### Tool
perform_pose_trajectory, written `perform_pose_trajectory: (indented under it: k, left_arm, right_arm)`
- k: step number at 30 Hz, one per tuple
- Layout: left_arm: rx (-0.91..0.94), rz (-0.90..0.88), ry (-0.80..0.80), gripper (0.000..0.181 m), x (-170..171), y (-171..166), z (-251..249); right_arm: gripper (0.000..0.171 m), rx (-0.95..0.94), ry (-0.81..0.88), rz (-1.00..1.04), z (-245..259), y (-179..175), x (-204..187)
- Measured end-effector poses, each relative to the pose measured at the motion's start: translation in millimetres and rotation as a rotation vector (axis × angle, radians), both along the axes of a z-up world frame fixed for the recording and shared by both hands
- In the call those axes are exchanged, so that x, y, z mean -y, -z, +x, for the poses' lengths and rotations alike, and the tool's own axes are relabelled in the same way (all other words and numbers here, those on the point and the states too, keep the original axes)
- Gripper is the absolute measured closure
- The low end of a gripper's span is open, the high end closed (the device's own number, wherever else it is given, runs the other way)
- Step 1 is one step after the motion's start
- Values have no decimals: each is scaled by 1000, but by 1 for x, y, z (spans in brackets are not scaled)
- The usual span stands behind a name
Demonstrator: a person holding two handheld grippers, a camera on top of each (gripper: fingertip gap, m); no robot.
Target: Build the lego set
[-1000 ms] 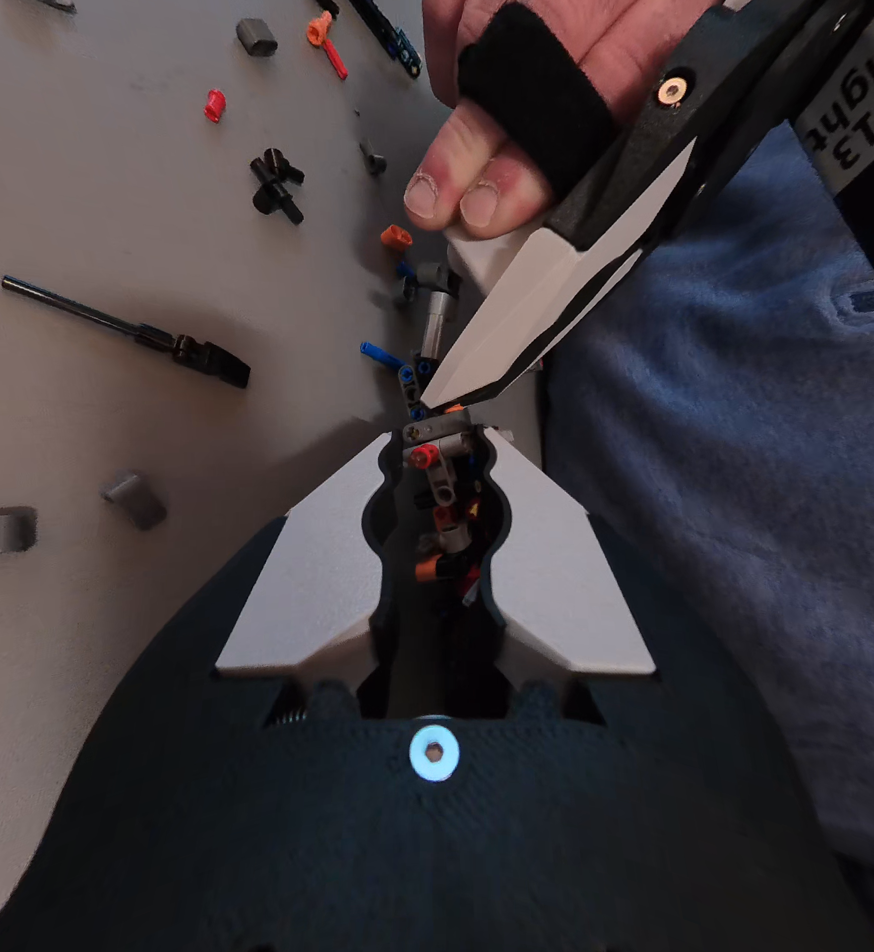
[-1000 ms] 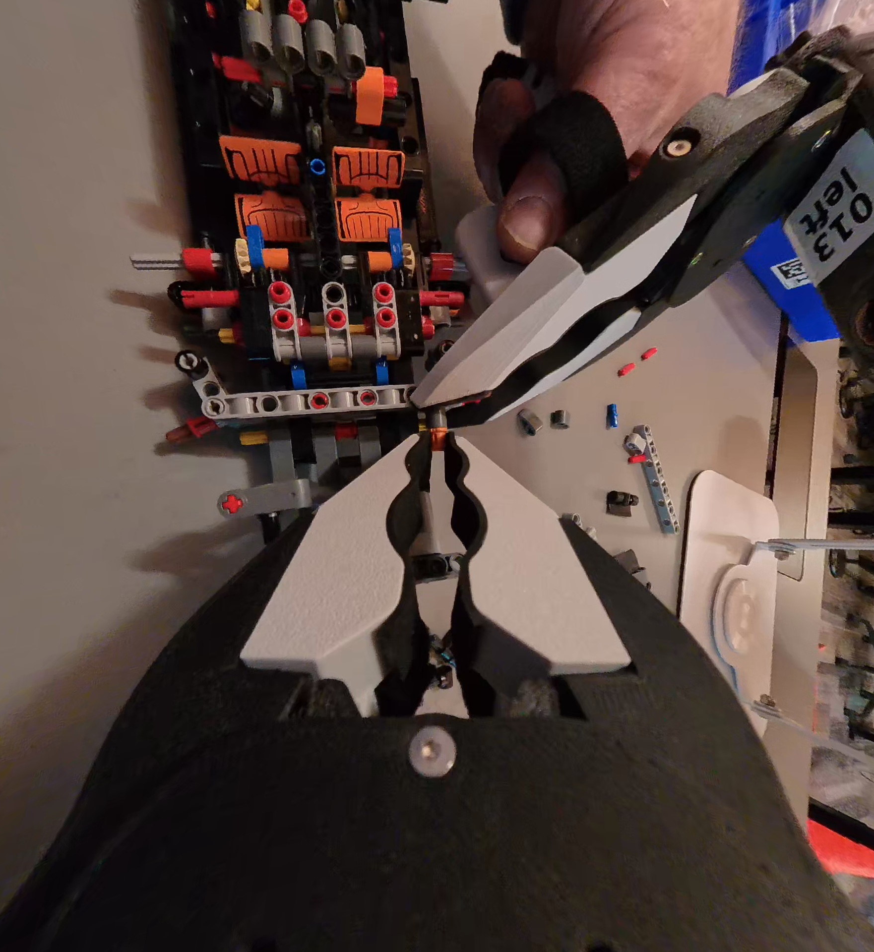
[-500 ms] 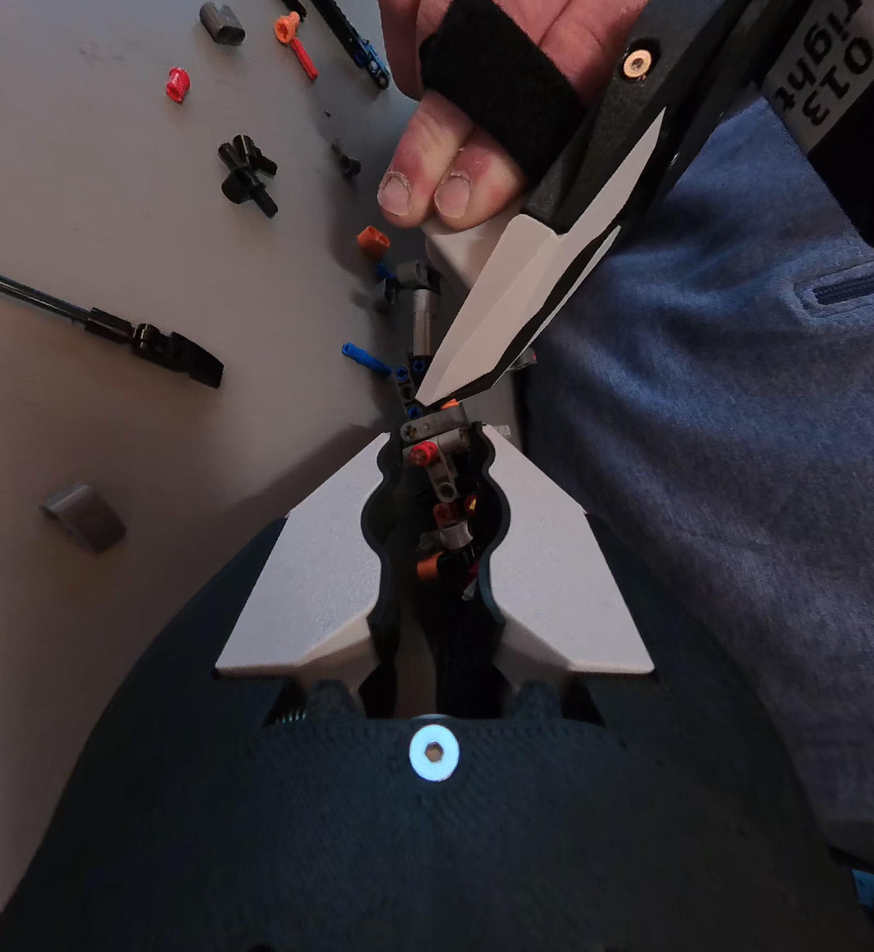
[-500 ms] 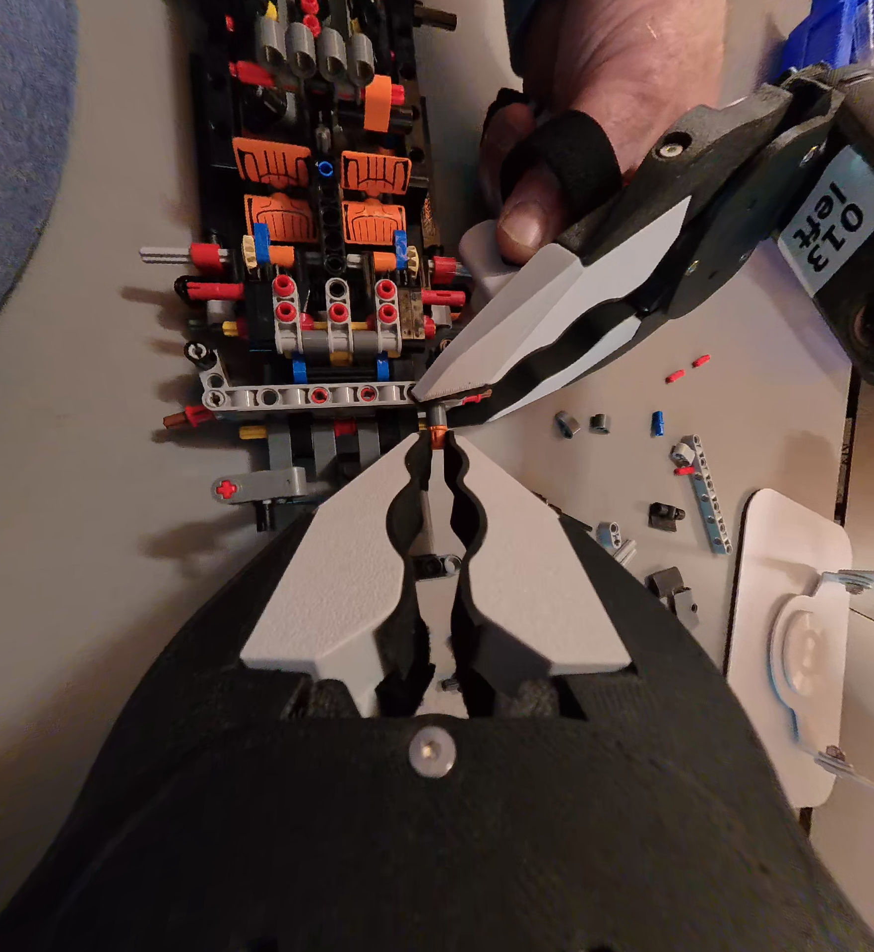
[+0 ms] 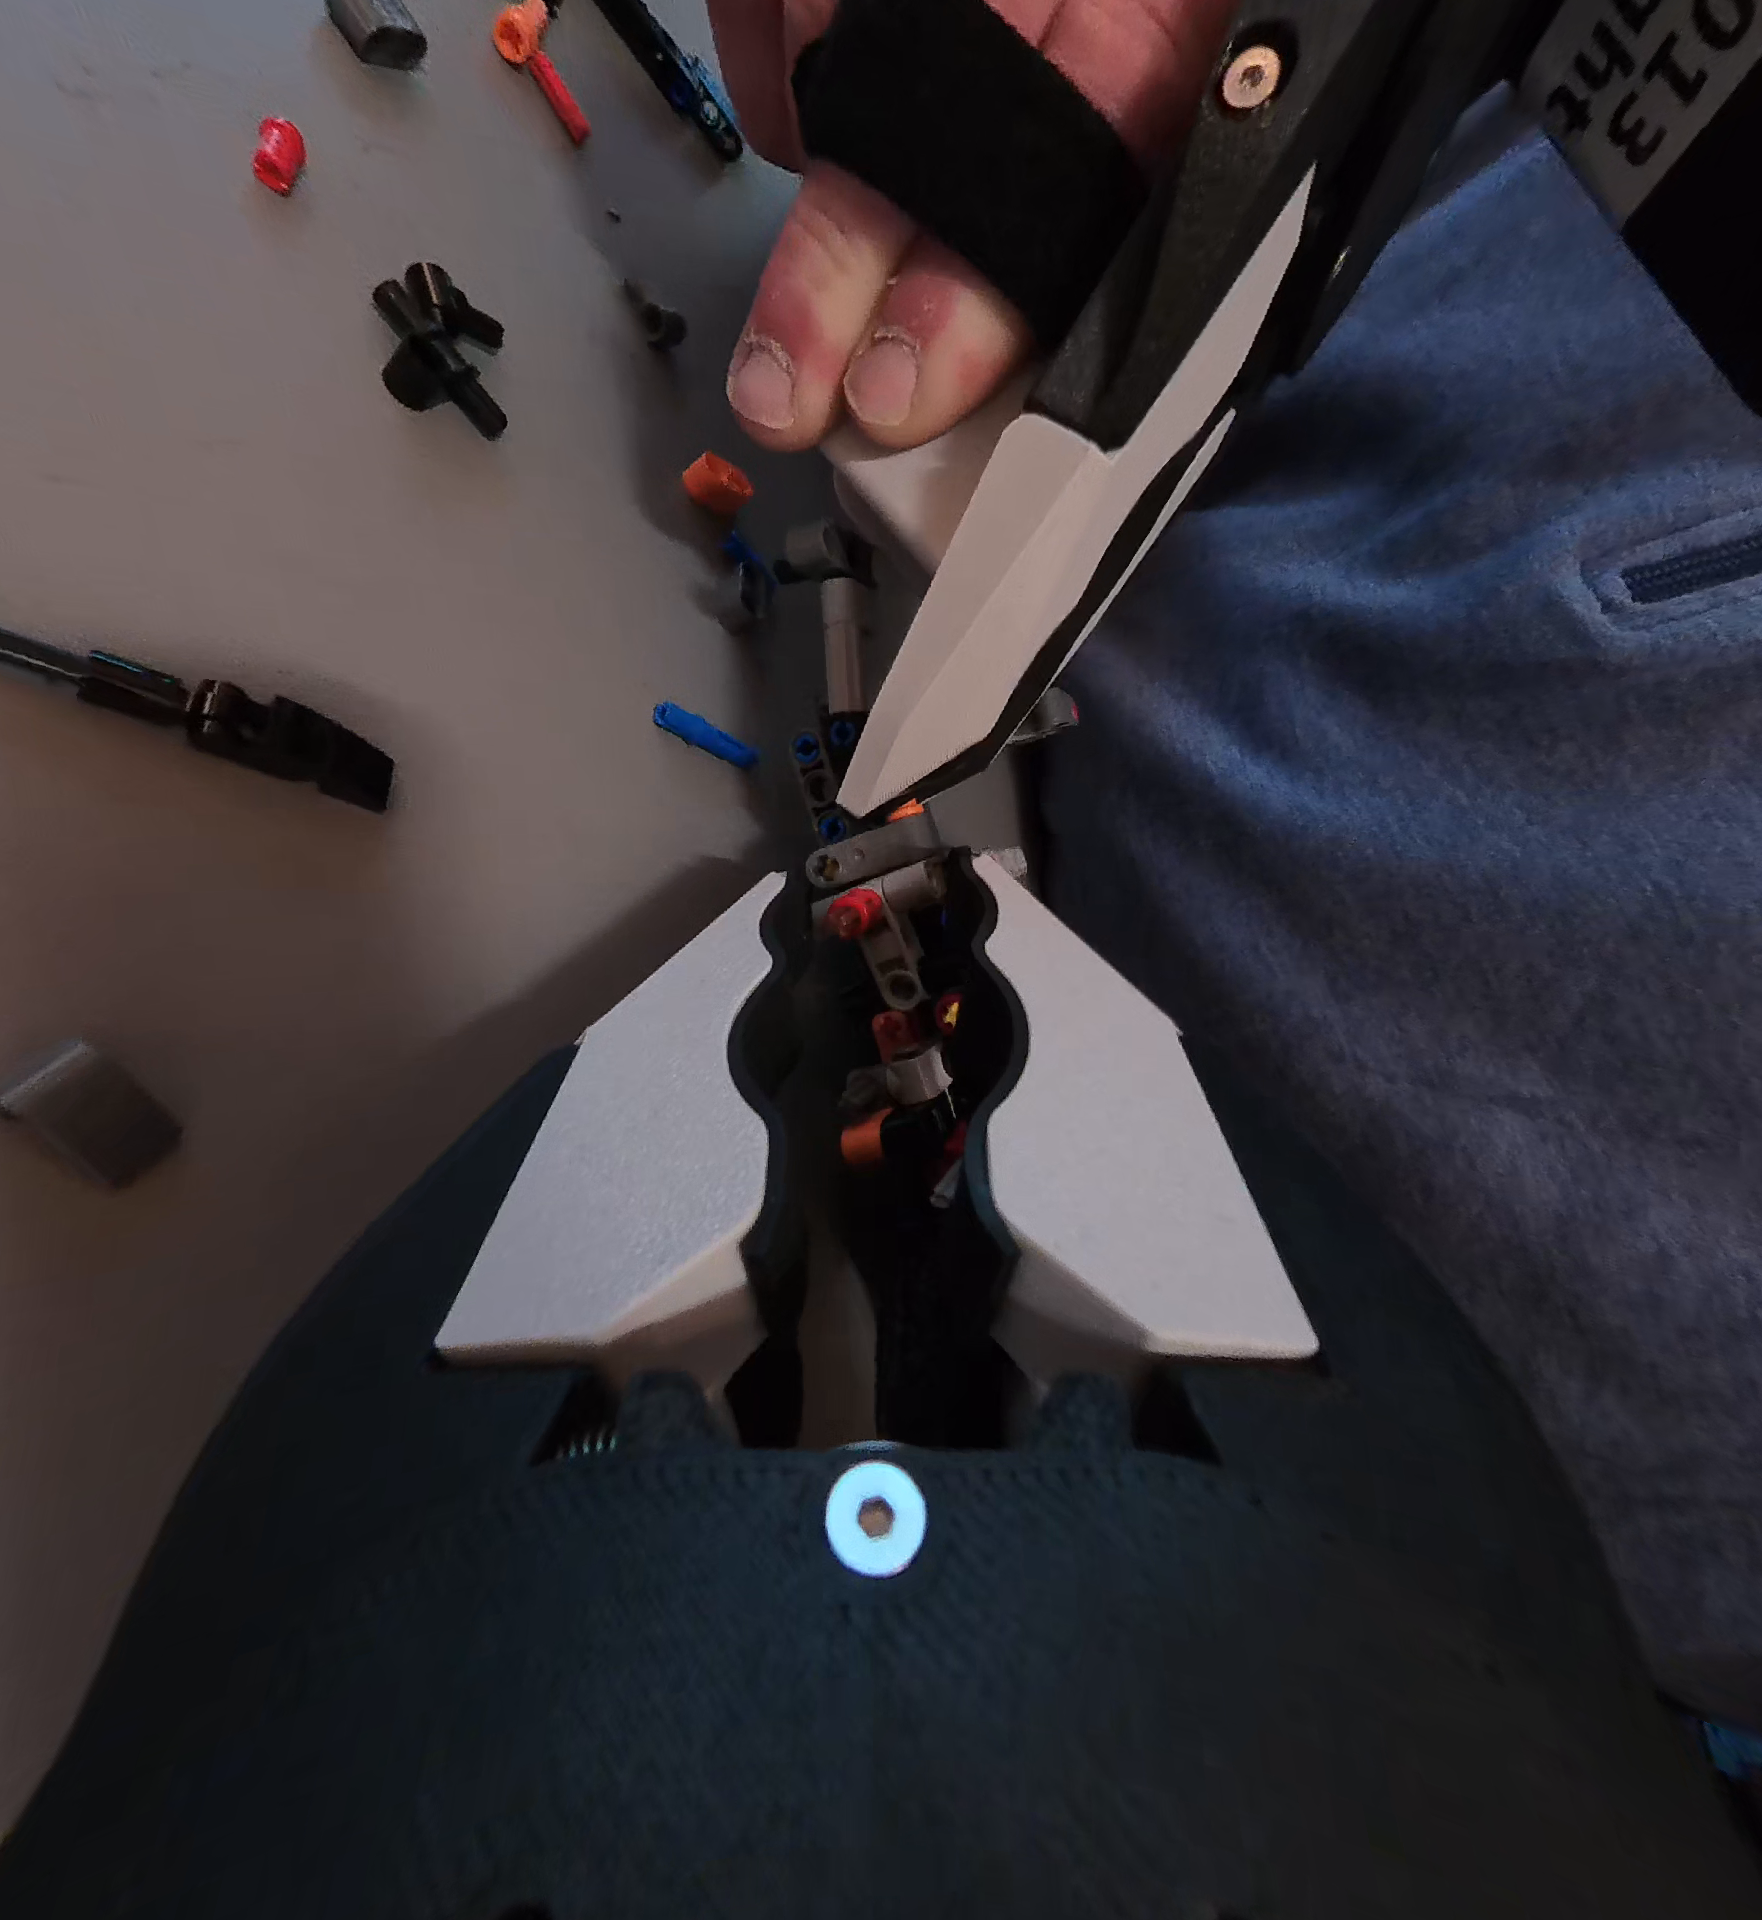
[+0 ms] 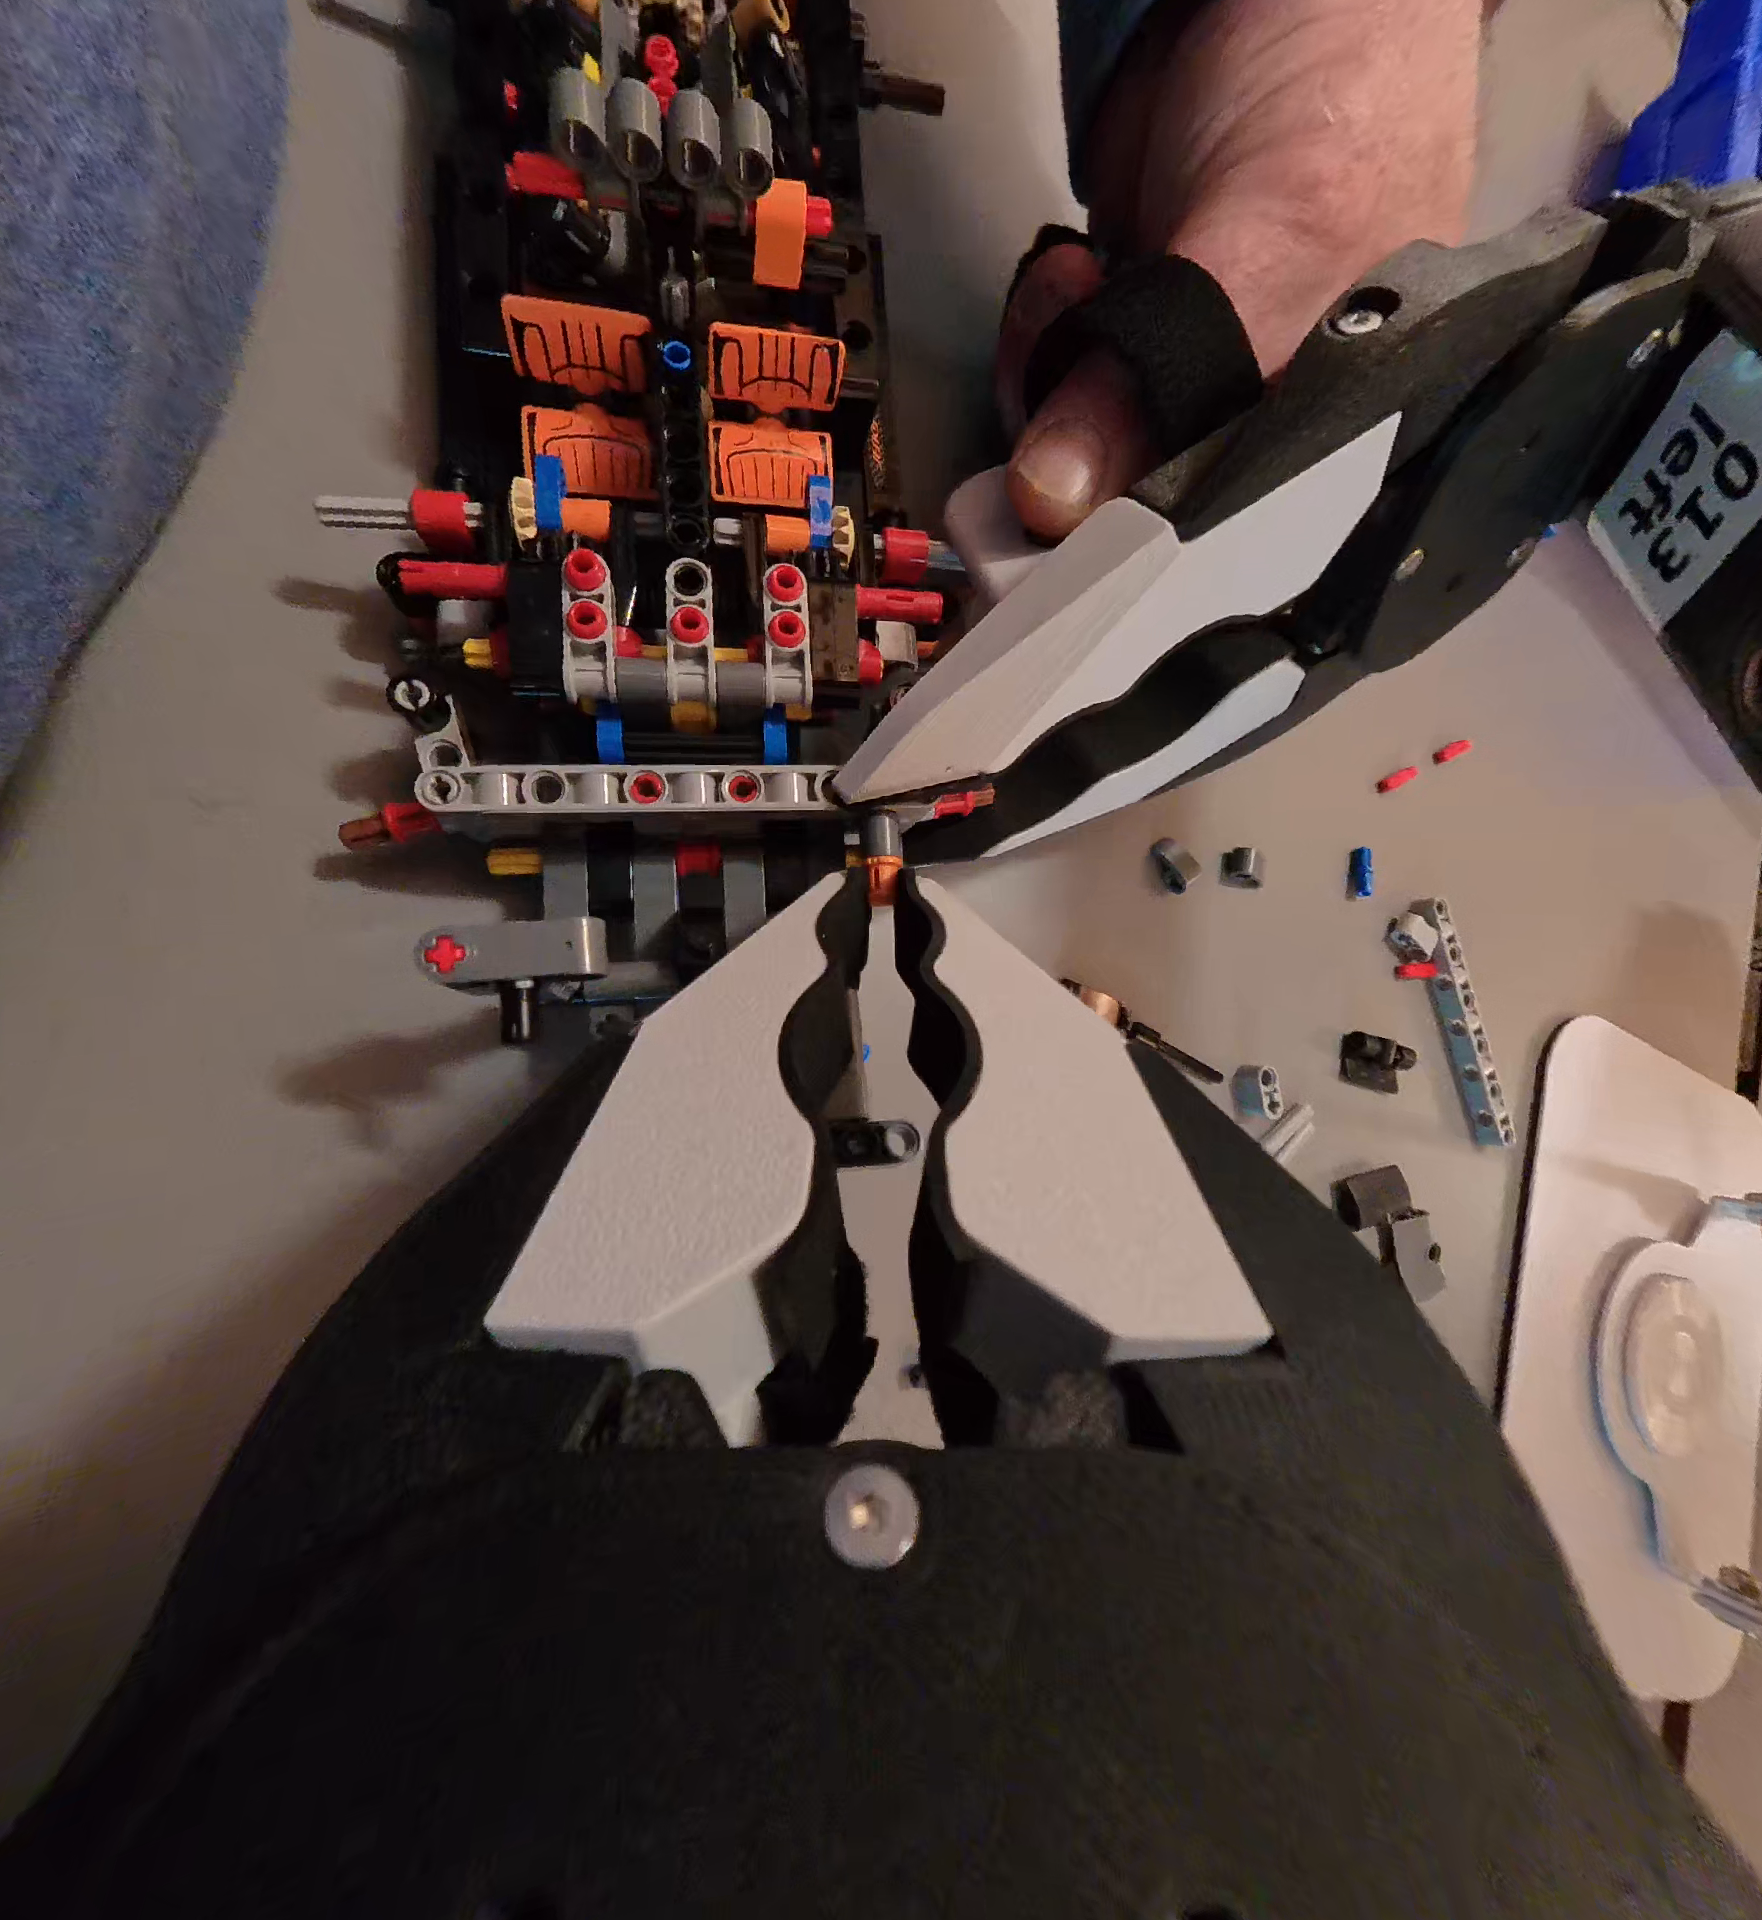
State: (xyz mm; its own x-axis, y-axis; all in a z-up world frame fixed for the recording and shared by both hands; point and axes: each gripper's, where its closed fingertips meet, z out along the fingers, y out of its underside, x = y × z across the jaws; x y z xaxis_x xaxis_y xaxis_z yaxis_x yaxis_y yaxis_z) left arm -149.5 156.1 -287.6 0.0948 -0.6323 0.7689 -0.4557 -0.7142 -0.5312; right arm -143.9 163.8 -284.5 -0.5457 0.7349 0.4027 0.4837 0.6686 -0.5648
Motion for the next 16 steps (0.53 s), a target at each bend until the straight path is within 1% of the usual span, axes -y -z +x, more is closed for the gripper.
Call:
perform_pose_trajectory:
  k: [1,8,12,16]
  left_arm:
    - [-1,2,5,156,1,0,0]
    - [12,17,-6,157,2,-2,3]
    - [38,12,-1,157,7,-6,9]
    - [46,-1,6,156,12,-7,15]
  right_arm:
    - [168,6,-10,-8,1,0,2]
    - [168,-5,2,2,11,-5,3]
    - [168,-19,9,9,23,-8,12]
    - [168,-26,-8,-38,28,-9,16]
